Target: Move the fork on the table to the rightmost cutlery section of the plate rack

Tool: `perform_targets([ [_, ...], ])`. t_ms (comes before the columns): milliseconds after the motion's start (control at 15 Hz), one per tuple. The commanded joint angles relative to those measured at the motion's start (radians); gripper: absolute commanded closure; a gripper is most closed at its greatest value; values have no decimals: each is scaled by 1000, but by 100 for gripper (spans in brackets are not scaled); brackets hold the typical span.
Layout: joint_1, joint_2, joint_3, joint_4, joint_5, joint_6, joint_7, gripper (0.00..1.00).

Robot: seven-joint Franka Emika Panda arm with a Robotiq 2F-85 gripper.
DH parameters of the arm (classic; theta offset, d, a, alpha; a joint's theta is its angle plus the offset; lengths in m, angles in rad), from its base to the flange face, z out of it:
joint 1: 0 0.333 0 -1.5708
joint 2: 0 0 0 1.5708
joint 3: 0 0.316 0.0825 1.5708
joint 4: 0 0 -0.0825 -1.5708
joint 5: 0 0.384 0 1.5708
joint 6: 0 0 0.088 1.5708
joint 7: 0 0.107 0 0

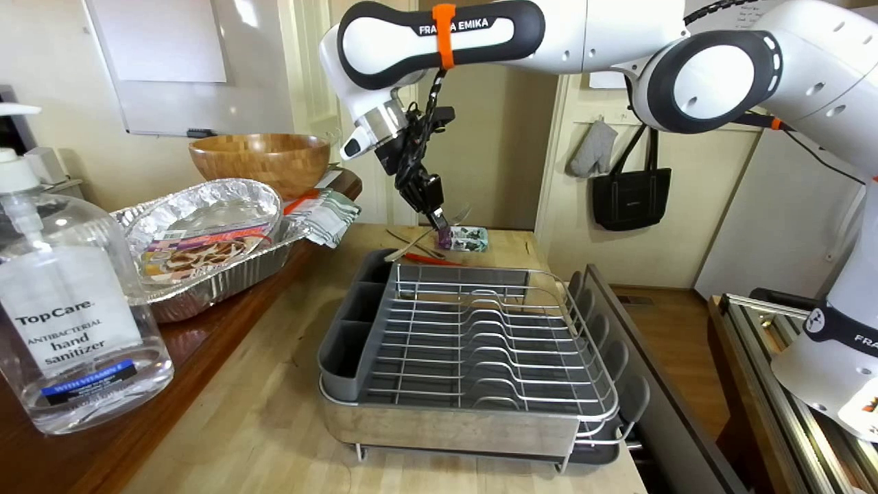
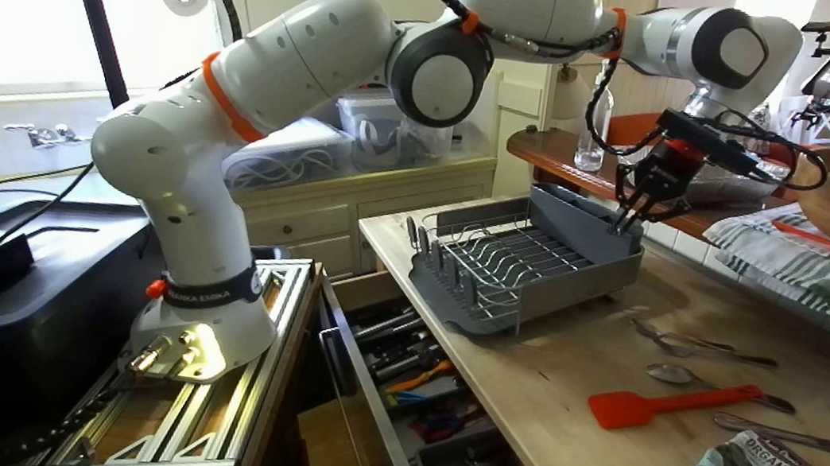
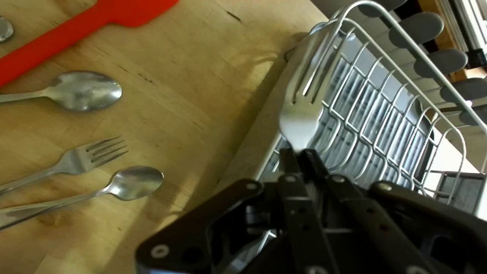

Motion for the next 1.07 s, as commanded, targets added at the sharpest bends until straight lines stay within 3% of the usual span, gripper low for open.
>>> perform_targets([
  [0, 22, 61, -19, 99, -31, -72, -25, 98],
  [1000, 83, 82, -64, 131, -108, -85, -88, 98],
])
